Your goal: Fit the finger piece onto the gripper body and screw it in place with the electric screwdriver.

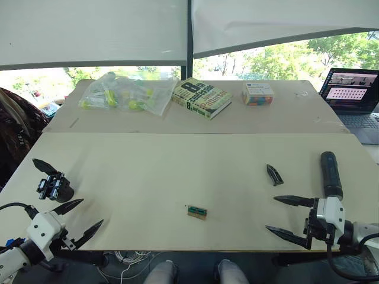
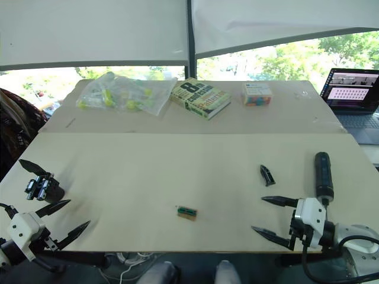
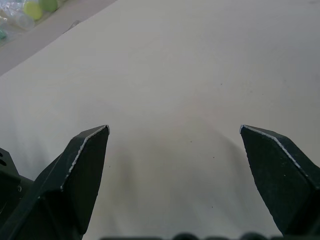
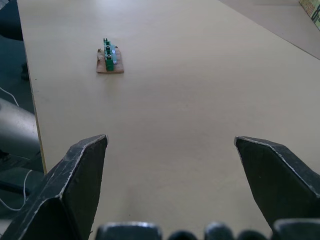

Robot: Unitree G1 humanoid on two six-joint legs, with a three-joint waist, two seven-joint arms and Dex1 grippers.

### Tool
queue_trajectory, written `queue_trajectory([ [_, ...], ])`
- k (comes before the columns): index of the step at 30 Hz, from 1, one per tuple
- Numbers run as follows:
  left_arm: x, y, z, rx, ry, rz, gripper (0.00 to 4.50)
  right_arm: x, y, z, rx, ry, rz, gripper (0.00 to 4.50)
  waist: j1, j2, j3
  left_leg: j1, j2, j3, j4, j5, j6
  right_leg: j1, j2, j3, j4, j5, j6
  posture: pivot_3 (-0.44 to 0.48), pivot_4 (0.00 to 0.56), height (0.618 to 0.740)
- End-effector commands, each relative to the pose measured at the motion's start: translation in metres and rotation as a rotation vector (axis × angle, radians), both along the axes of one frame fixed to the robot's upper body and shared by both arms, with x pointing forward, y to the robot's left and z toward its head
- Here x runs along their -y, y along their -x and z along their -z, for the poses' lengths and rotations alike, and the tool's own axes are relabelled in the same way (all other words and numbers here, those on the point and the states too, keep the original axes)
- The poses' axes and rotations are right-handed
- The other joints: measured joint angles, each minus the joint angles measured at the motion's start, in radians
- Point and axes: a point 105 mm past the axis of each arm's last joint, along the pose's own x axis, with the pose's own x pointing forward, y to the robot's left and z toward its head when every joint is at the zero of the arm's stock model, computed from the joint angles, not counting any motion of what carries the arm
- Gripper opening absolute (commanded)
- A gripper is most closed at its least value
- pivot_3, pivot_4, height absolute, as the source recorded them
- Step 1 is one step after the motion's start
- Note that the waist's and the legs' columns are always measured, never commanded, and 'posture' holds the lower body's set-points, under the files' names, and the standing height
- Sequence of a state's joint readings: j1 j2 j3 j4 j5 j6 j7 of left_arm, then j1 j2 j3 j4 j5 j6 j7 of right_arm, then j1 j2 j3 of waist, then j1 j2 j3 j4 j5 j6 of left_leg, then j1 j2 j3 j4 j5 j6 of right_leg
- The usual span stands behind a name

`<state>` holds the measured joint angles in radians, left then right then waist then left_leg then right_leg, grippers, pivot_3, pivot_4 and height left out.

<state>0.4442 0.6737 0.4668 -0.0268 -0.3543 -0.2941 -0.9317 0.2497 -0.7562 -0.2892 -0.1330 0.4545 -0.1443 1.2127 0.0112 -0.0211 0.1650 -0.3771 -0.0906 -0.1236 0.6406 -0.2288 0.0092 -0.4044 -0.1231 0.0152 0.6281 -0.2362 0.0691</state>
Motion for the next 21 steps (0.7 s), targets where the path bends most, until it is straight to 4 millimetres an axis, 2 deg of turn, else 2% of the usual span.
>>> queue_trajectory([
  [1,-0.006,0.004,-0.014,0.074,0.04,-0.082,4.42,-0.014,-0.004,-0.01,0.031,-0.037,-0.058,4.5,-0.001,0.0,0.0,0.0,0.0,0.0,0.0,0.0,0.0,0.0,0.0,0.0,0.0,0.0,0.0,0.0,0.15,0.737],
  [3,-0.015,0.015,-0.017,0.116,0.139,-0.221,4.42,-0.035,-0.005,-0.018,0.052,-0.088,-0.147,4.5,-0.02,-0.001,0.0,0.0,0.001,0.001,0.0,0.0,0.0,0.0,0.0,0.001,-0.001,0.001,0.0,0.0,0.15,0.737],
  [5,-0.021,0.026,-0.02,0.152,0.207,-0.31,4.42,-0.048,-0.006,-0.027,0.082,-0.153,-0.201,4.5,-0.024,-0.002,0.001,0.001,0.002,0.002,0.0,-0.001,0.001,0.0,-0.001,0.001,-0.001,0.001,0.0,0.0,0.15,0.737],
  [9,-0.037,0.047,-0.022,0.202,0.315,-0.479,4.42,-0.067,-0.004,-0.041,0.107,-0.262,-0.284,4.5,-0.014,-0.003,0.002,0.0,0.003,0.002,0.001,-0.001,0.001,-0.001,0.0,0.0,-0.001,0.001,0.0,0.0,0.15,0.737],
  [16,-0.068,0.086,-0.009,0.239,0.454,-0.795,4.42,-0.1,0.006,-0.049,0.172,-0.406,-0.402,4.5,0.003,-0.007,0.002,-0.001,0.002,0.002,0.002,-0.002,0.0,-0.001,0.0,0.0,-0.002,0.001,0.0,0.0,0.15,0.737],
  [18,-0.074,0.09,-0.008,0.255,0.479,-0.85,4.42,-0.107,0.009,-0.048,0.181,-0.433,-0.423,4.5,0.002,-0.007,0.001,-0.001,0.002,0.002,0.002,-0.002,0.0,-0.001,0.0,0.0,-0.002,0.001,0.001,0.0,0.15,0.737],
  [21,-0.073,0.085,-0.008,0.253,0.497,-0.856,4.42,-0.111,0.009,-0.044,0.188,-0.443,-0.427,4.5,0.002,-0.007,0.001,-0.001,0.002,0.002,0.002,-0.002,0.0,-0.001,0.0,0.0,-0.002,0.002,0.001,0.0,0.15,0.737],
])
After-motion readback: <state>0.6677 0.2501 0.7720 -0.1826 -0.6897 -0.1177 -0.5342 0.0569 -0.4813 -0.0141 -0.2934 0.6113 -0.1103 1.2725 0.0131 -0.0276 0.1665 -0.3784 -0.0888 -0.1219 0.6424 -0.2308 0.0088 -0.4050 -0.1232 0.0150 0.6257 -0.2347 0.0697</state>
